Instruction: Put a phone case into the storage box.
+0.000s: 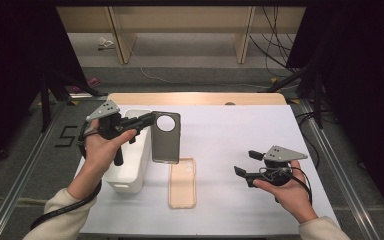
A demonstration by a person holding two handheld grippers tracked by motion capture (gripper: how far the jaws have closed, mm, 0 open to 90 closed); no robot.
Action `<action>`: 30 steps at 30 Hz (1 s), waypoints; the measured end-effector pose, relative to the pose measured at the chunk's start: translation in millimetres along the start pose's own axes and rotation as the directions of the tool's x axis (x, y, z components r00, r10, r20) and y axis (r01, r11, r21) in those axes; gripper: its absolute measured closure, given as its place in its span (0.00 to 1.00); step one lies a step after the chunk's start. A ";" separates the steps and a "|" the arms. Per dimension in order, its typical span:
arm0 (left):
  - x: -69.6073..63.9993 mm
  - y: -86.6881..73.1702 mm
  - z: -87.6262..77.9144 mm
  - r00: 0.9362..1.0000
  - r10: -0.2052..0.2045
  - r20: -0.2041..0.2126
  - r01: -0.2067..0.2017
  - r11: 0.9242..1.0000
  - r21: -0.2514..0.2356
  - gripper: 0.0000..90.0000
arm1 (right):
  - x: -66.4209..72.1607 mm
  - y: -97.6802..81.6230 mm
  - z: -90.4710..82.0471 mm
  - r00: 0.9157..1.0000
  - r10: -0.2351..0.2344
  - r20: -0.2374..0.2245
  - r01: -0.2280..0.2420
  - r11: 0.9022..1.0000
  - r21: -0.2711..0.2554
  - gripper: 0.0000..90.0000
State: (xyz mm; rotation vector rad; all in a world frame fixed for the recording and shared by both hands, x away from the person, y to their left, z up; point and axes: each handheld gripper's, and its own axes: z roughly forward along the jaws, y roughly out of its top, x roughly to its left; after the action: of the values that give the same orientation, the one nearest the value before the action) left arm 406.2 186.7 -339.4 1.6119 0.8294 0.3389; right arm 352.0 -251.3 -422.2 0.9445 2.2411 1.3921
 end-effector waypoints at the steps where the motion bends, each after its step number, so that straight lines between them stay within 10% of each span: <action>1: 1.1 0.6 -0.7 1.000 0.000 -0.002 0.000 1.000 0.000 0.93 | -0.3 -0.3 -0.2 1.000 0.000 -0.001 0.000 1.000 -0.001 0.24; 30: 28.4 14.6 -29.0 1.000 -0.004 -0.031 0.003 1.000 -0.024 0.93 | -2.3 -2.9 -2.0 1.000 0.002 0.024 -0.002 1.000 0.002 0.24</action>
State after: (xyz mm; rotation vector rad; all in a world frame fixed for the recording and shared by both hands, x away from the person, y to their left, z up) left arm 412.3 227.1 -325.5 1.5858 0.8488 0.3712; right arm 351.5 -255.1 -424.0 0.9595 2.2250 1.3717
